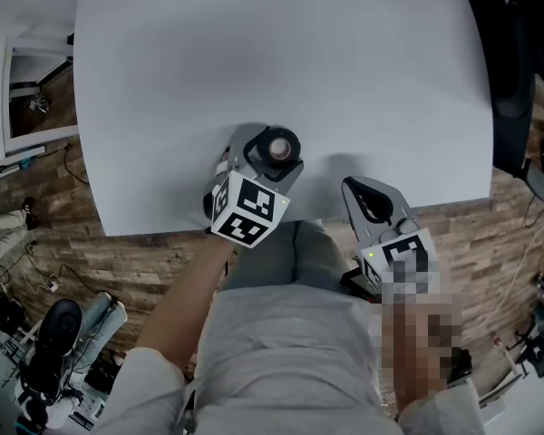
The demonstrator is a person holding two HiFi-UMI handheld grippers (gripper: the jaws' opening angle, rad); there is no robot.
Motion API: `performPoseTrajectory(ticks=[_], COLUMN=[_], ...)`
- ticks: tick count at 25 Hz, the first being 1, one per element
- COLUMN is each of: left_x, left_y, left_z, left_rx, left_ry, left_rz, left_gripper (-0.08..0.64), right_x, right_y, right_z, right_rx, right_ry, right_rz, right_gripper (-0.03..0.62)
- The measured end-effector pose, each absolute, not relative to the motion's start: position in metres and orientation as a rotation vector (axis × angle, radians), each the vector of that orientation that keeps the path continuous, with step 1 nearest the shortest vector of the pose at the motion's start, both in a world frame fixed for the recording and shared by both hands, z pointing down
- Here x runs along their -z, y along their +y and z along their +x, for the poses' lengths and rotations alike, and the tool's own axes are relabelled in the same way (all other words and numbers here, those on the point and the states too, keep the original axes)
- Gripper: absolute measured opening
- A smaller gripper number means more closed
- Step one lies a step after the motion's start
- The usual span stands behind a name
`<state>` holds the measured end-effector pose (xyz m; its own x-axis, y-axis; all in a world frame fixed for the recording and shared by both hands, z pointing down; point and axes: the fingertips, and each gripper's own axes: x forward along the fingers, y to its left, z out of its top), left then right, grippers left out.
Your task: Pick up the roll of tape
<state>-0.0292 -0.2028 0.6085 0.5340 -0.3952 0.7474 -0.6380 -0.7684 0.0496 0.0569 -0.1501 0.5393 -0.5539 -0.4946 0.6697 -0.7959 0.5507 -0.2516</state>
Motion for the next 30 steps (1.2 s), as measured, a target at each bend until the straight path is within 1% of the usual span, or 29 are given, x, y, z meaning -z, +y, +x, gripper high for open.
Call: performPoseTrajectory(ticks=[12, 30], left_x=[-0.595, -0.556], left_y=[-0.205, -0.205], left_z=[-0.028, -0.026], left_rx=[-1.046, -0.999], left_ry=[-0.887, -0.968], left_rz=[2.458, 2.474], left_gripper=[0.368, 0.367], right_x=[-0.534, -0.49], right_y=[-0.152, -0.162], right_z=[0.056, 0.061], right_rx=[-0.725, -0.596], right_ry=[-2.261, -2.309], right_rz=[1.035, 1.018], right_gripper=[0.006, 0.006])
